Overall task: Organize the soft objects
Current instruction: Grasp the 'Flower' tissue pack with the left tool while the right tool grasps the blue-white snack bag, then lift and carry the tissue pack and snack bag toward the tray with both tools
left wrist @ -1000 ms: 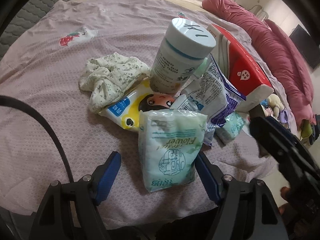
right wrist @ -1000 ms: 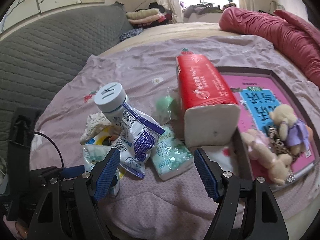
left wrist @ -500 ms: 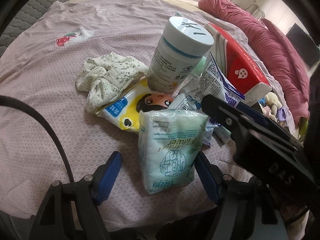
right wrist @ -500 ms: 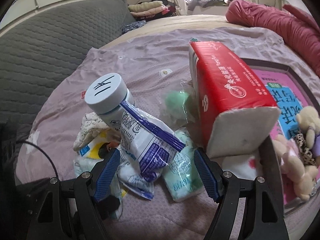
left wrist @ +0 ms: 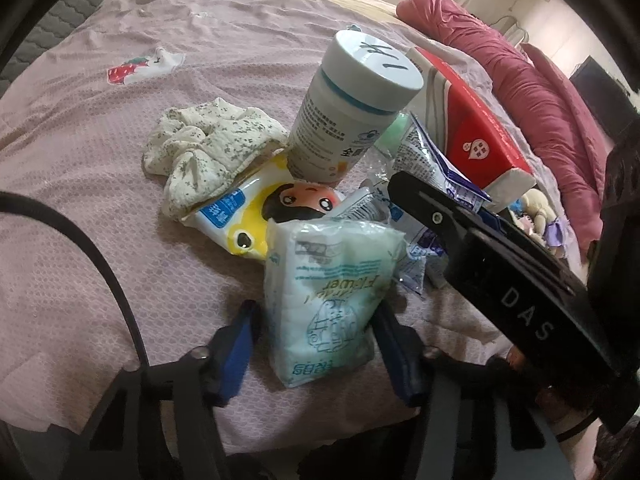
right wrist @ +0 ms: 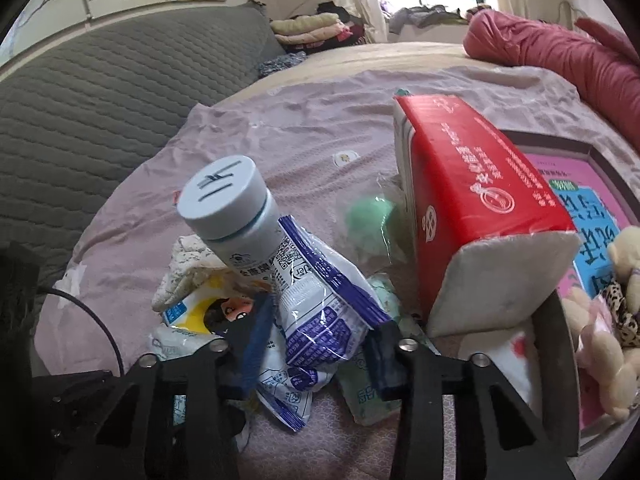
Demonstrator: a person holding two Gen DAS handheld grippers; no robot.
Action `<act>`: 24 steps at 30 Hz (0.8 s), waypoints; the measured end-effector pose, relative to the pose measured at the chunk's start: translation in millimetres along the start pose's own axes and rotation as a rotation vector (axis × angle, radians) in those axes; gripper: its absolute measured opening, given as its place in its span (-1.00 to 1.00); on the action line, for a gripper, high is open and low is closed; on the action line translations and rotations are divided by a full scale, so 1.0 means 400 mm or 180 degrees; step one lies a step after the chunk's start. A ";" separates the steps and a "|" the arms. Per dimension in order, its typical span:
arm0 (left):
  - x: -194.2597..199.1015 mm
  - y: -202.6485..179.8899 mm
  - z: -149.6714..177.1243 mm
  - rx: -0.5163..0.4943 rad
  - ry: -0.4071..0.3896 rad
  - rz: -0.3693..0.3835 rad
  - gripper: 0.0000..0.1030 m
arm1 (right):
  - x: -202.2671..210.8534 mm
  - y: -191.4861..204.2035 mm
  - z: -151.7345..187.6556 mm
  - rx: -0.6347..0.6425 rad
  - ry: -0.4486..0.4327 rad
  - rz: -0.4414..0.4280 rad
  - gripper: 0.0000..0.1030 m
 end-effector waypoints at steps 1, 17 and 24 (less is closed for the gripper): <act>0.000 -0.002 0.000 -0.0007 -0.0003 0.0003 0.01 | 0.007 -0.001 -0.002 0.0022 -0.0038 0.0020 -0.26; 0.042 -0.002 0.007 0.0039 -0.0104 0.0093 -0.17 | 0.125 -0.052 -0.018 -0.0111 -0.0382 -0.0056 -0.32; 0.086 -0.021 0.007 -0.0031 -0.0270 0.0136 -0.17 | 0.168 -0.068 -0.019 -0.0152 -0.0473 -0.0078 -0.33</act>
Point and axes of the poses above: each gripper's, at about its wrist camera, not at the fingertips, and x roughly against the way its jaws point, y to its left, z to its underside, the point moved 5 cm from there along -x, roughly the way its jaws point, and after that the axes turned 13 degrees about z, right-handed, at the moved point
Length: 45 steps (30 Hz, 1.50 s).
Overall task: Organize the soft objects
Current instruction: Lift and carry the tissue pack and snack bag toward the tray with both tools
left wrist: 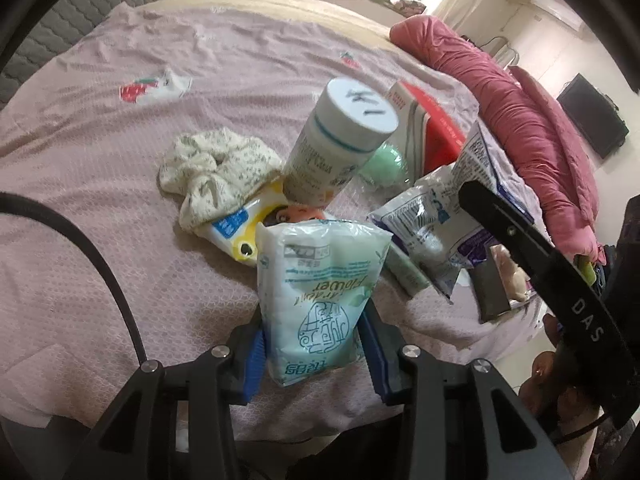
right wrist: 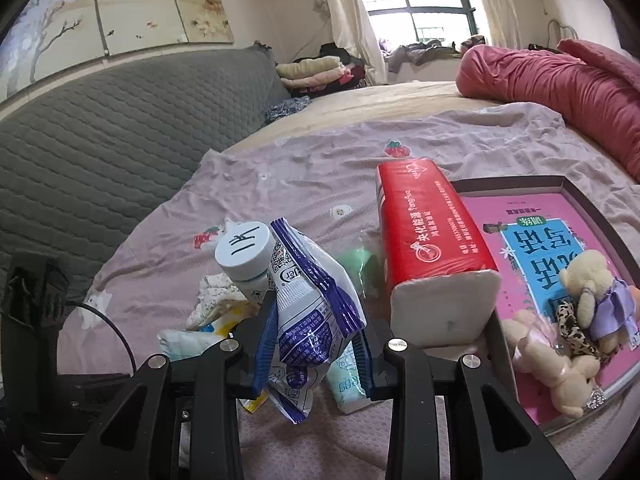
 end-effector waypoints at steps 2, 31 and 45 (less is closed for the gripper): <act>0.008 -0.012 -0.003 -0.0059 -0.0037 -0.0002 -0.17 | 0.009 -0.003 -0.002 -0.0002 -0.0030 0.0004 -0.33; 0.085 -0.247 -0.023 -0.0610 -0.0303 0.0059 -0.17 | 0.227 -0.139 -0.062 -0.0385 -0.0584 0.0281 -0.33; 0.094 -0.357 -0.053 -0.0815 -0.0399 0.0117 -0.17 | 0.303 -0.215 -0.085 -0.0493 -0.0847 0.0648 -0.33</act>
Point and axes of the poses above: each gripper's, at about its wrist camera, not at the fingertips, and x roughly against the way its jaws point, y to its left, z to its underside, the point moved 5 cm from there along -x, roughly the way its jaws point, and after that the axes turned 13 degrees about z, right-handed, at the moved point
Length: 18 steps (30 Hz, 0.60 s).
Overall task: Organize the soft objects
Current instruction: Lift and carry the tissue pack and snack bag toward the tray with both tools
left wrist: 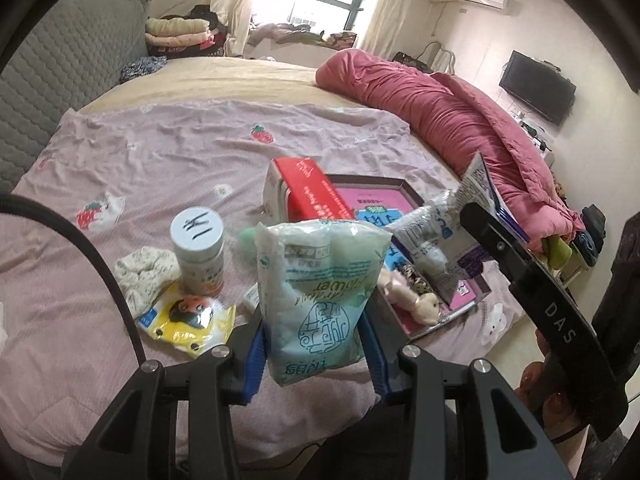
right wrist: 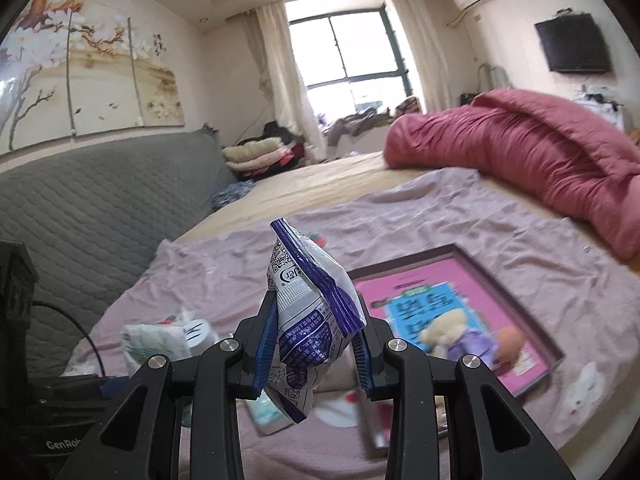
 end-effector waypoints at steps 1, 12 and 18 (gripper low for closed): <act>-0.003 -0.007 -0.004 -0.0015 0.0000 0.0007 -0.17 | 0.008 -0.011 -0.007 0.0004 -0.0052 0.0062 -0.33; -0.027 -0.099 -0.036 -0.0121 -0.0004 0.0138 -0.17 | 0.043 -0.143 -0.051 -0.0267 -0.0256 0.0372 -0.33; -0.045 -0.152 -0.062 -0.0232 -0.0013 0.0200 -0.17 | 0.054 -0.225 -0.066 -0.0442 -0.0311 0.0545 -0.33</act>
Point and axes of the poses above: each gripper's, at about its wrist camera, not at the fingertips, and x roughly against the way its jaws point, y to its left, z to its underside, the point moved 5 cm from there along -x, roughly the way its jaws point, and after that the axes turned 13 degrees about z, right-handed, at the moved point
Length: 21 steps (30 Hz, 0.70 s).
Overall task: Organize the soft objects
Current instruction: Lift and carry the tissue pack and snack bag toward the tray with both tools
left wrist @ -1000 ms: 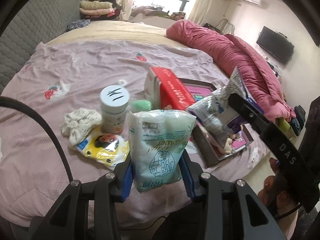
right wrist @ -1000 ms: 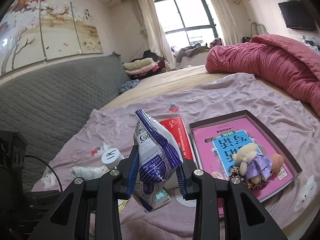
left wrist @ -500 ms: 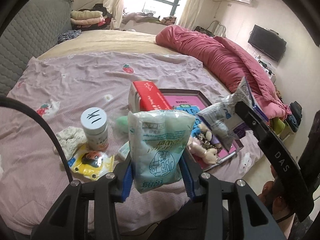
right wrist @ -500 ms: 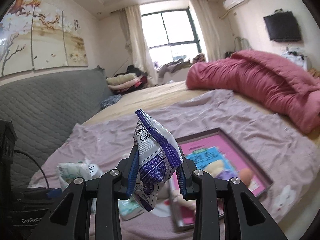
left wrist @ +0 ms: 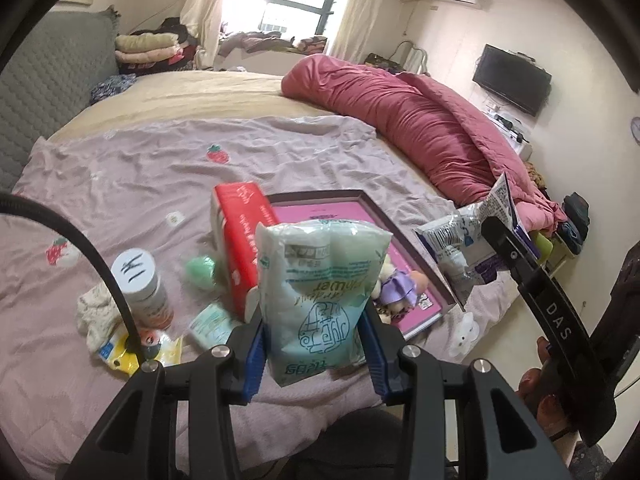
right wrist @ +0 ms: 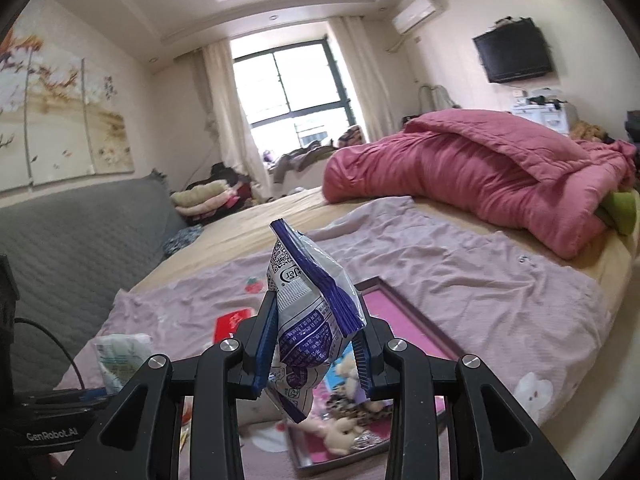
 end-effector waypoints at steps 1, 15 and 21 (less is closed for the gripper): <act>-0.003 -0.008 -0.005 -0.0020 0.0003 0.0017 -0.17 | -0.002 -0.016 -0.005 -0.0038 -0.0007 0.0037 -0.33; -0.093 -0.081 -0.057 -0.0190 0.0083 0.0138 -0.17 | -0.010 -0.110 -0.030 -0.0277 -0.0060 0.0239 -0.33; -0.174 -0.101 -0.046 -0.0225 0.0224 0.0194 -0.17 | -0.025 -0.140 -0.022 -0.0351 -0.0017 0.0308 -0.33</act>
Point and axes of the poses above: each gripper's, at about its wrist camera, not at the fingertips, and x roughly against the way its jaws point, y to its left, z to its underside, the point moved 5 cm from there along -x, roughly the way its jaws point, and after that the axes turned 13 degrees about z, right-handed, at the moved point
